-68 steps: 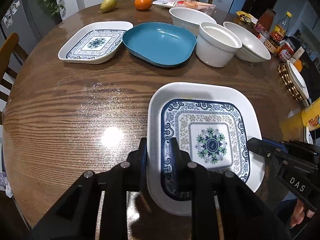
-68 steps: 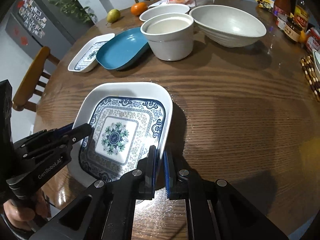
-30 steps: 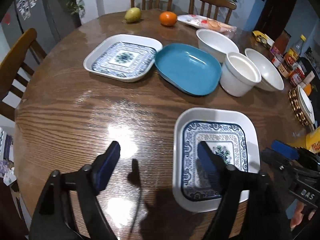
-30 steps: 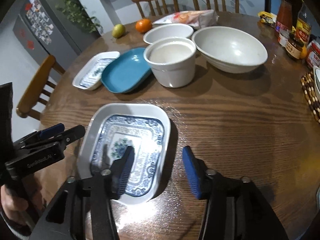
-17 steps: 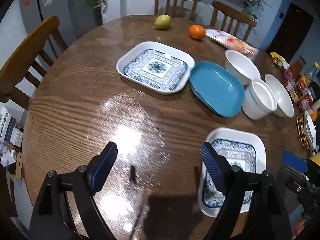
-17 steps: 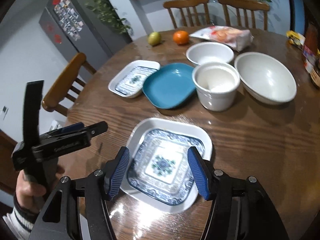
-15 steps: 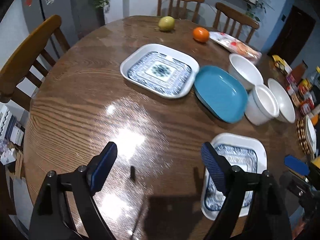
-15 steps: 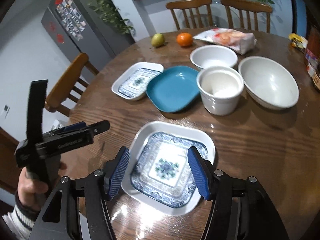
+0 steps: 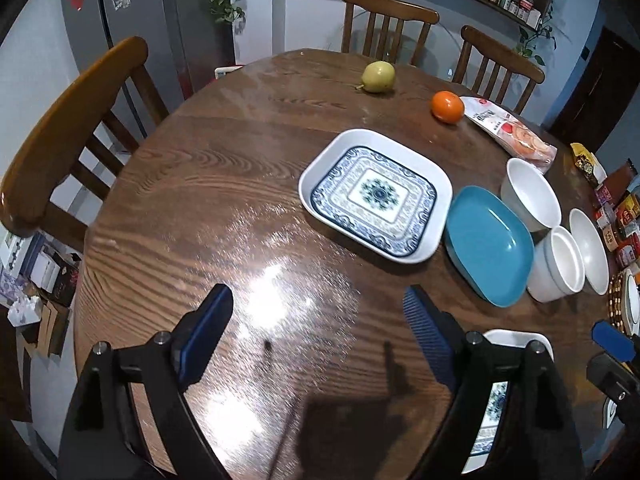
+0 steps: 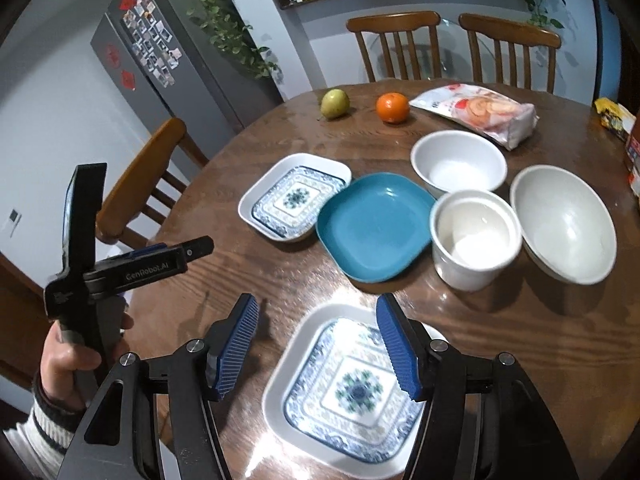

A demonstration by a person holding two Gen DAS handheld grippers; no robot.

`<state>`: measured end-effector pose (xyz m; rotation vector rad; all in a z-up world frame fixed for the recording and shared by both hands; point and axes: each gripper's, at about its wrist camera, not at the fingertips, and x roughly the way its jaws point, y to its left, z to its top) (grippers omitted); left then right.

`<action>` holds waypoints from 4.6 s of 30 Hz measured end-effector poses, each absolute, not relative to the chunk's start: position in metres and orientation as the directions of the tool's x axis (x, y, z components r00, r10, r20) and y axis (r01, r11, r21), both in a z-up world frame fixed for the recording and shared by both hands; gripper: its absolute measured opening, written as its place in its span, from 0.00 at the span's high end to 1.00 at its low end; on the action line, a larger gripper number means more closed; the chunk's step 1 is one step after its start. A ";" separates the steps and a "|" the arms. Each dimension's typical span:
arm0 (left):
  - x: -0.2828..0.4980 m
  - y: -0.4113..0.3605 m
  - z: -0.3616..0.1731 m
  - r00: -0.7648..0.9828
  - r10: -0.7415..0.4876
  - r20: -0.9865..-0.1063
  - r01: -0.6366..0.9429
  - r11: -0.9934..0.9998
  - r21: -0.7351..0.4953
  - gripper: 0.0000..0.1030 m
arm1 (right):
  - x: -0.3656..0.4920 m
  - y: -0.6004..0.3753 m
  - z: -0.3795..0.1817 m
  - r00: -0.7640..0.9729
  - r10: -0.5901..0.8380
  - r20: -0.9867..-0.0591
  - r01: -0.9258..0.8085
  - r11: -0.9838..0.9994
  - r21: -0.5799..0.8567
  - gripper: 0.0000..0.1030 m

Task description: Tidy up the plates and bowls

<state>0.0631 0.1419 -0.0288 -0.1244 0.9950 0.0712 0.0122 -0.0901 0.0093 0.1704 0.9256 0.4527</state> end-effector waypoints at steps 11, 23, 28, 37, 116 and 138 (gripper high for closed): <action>0.090 0.163 -0.018 0.569 0.014 -0.822 -0.091 0.995 -0.046 0.16 | 0.039 -0.052 0.017 0.526 0.452 -0.721 -0.316 0.890 0.328 0.39; 0.115 0.176 -0.033 0.555 -0.015 -0.832 -0.082 0.994 -0.072 0.16 | 0.066 -0.032 0.004 0.509 0.412 -0.756 -0.280 0.910 0.307 0.39; 0.128 0.181 -0.044 0.543 -0.021 -0.839 -0.090 0.993 -0.083 0.16 | 0.081 -0.028 -0.005 0.492 0.406 -0.771 -0.273 0.912 0.306 0.39; 0.166 0.173 -0.067 0.516 -0.021 -0.857 -0.057 0.997 -0.059 0.19 | 0.121 -0.017 -0.014 0.483 0.387 -0.785 -0.253 0.920 0.298 0.39; 0.155 0.175 -0.040 0.543 -0.013 -0.840 0.041 0.999 0.010 0.88 | 0.166 0.020 -0.026 0.494 0.305 -0.814 -0.282 0.942 0.181 0.89; 0.040 0.074 -0.011 0.576 -0.073 -0.814 0.134 0.991 0.006 0.88 | 0.036 -0.085 0.006 0.548 0.314 -0.776 -0.195 0.949 0.247 0.90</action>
